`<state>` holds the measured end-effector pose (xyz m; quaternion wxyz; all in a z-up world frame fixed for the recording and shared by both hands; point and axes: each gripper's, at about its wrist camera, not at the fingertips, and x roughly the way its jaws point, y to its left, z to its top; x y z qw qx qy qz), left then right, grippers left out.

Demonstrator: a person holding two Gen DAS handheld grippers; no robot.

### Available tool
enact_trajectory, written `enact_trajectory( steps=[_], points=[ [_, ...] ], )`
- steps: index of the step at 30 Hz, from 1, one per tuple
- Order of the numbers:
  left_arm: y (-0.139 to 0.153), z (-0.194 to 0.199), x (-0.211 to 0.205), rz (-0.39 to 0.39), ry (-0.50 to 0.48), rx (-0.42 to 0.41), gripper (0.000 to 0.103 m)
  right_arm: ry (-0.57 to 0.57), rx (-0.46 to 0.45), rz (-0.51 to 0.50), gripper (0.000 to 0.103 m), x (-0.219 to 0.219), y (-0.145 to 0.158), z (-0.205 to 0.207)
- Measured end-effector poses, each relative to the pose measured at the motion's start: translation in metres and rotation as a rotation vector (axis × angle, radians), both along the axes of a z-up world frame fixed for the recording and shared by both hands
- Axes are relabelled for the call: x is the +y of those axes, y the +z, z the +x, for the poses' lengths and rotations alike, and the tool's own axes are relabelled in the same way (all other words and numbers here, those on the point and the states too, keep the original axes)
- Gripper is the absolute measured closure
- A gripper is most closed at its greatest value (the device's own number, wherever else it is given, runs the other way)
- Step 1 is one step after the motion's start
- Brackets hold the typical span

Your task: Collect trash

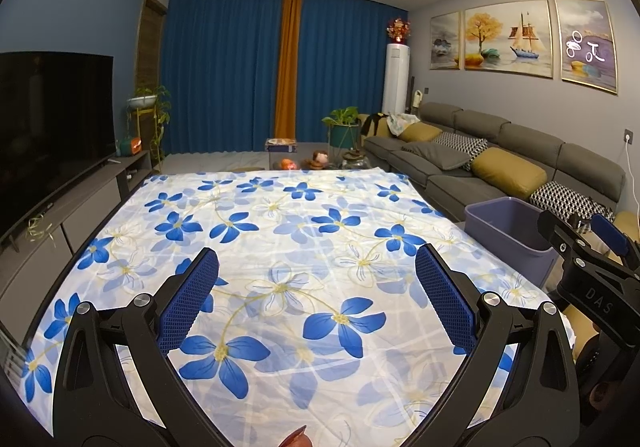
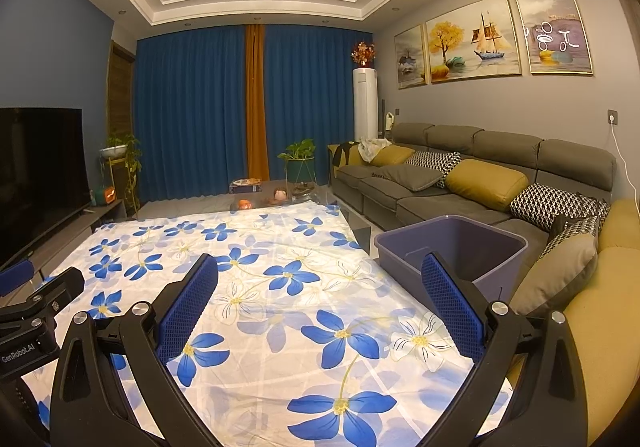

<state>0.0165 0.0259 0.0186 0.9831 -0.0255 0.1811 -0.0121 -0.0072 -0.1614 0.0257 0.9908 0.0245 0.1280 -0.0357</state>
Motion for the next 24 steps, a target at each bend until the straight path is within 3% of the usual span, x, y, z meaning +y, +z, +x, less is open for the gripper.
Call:
enact_trajectory(
  steps=[24],
  points=[
    [0.0010, -0.0006, -0.0065, 0.001, -0.019, 0.004, 0.006, -0.005, 0.002, 0.003, 0.005, -0.0019, 0.0004, 0.0015]
  ],
)
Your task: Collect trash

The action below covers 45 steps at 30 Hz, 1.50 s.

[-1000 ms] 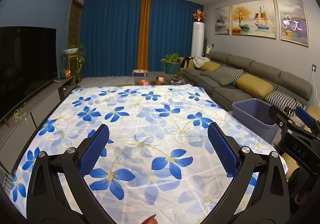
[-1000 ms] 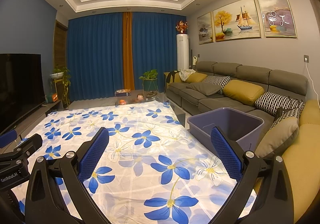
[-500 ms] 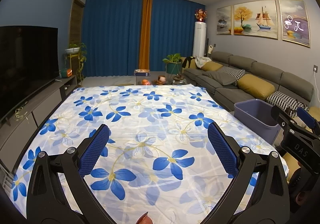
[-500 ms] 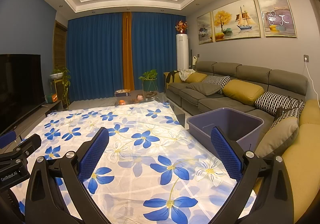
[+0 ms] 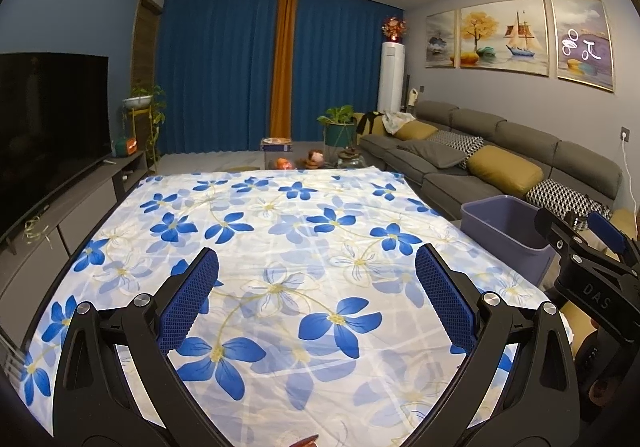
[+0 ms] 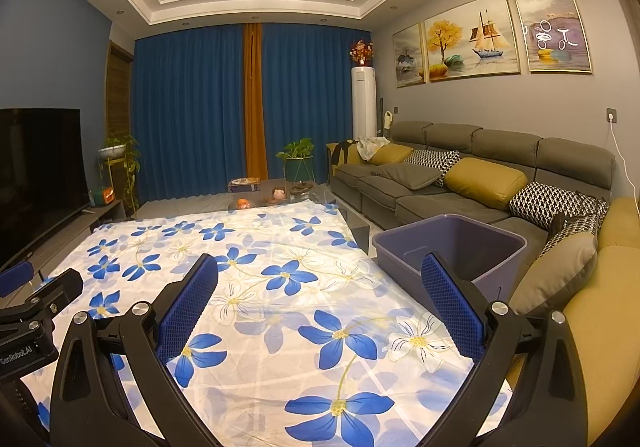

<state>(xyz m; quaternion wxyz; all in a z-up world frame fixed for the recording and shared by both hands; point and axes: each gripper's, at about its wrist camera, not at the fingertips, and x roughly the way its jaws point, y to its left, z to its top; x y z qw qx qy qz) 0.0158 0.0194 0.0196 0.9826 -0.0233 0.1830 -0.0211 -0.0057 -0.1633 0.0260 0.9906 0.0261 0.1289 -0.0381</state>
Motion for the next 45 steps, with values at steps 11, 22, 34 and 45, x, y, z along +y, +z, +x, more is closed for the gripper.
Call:
enact_trajectory(
  steps=[11, 22, 34, 45],
  points=[
    [0.0010, -0.0027, -0.0055, 0.016, -0.030, -0.010, 0.019, -0.004, 0.006, 0.004, 0.005, -0.0008, -0.0015, 0.0015],
    [0.0023, -0.0037, -0.0050, 0.015, -0.025, -0.004, 0.019, -0.007, 0.007, 0.007, 0.005, -0.0010, -0.0022, 0.0018],
    [0.0023, -0.0040, -0.0056, 0.012, -0.022, -0.003, 0.019, -0.008, 0.011, 0.009, 0.005, -0.0011, -0.0033, 0.0009],
    [0.0004, -0.0039, -0.0045, 0.004, -0.015, 0.005, 0.019, -0.009, 0.016, 0.013, 0.005, -0.0003, -0.0057, 0.0003]
  ],
)
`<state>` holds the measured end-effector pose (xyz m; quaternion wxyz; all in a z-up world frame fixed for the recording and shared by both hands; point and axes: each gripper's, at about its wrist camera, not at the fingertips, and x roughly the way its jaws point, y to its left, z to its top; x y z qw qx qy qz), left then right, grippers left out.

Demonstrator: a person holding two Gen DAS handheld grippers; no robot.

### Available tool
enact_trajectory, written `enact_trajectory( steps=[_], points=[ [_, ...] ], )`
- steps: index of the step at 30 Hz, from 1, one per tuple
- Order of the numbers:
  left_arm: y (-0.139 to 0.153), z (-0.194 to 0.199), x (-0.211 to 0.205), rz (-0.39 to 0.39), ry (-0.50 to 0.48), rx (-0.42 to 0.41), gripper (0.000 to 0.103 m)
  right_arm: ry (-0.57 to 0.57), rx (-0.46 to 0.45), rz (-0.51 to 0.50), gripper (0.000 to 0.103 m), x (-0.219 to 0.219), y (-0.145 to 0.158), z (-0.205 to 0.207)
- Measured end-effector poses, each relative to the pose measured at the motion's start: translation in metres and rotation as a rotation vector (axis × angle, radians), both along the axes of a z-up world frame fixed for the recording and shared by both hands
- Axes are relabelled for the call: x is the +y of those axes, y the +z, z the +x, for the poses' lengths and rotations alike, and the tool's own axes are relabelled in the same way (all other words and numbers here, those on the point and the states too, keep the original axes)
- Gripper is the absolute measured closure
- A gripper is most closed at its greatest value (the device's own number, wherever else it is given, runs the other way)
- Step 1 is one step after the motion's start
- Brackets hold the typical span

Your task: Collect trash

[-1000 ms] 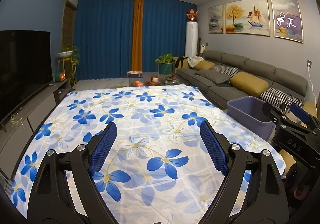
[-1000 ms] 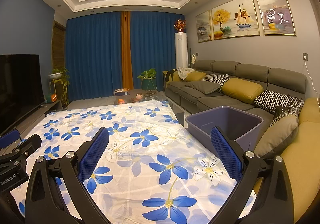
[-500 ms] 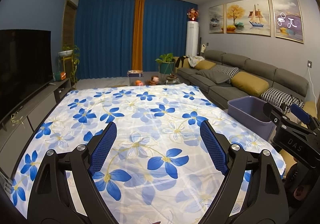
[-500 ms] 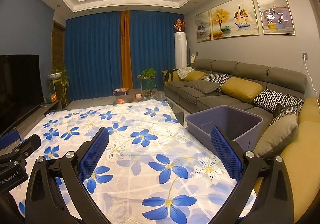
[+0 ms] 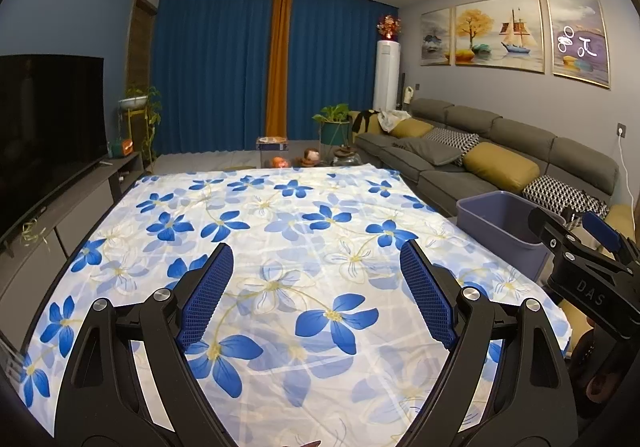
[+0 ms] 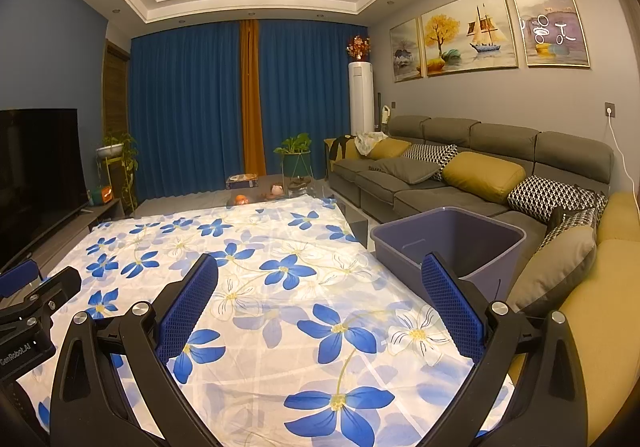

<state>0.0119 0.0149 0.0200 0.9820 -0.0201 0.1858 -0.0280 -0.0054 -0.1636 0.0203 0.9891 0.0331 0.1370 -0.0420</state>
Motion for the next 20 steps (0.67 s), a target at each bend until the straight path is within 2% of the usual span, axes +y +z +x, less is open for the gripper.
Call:
enact_trajectory(
  steps=[7, 20],
  points=[
    [-0.0007, -0.0003, 0.0003, 0.000, 0.001, 0.003, 0.018, 0.001, 0.000, 0.001, 0.005, -0.0001, 0.0000, 0.0002],
    [0.0033, -0.0033, 0.0040, 0.007, 0.045, -0.013, 0.009, -0.001, -0.001, 0.003, 0.005, 0.0003, 0.0001, -0.0005]
  ],
)
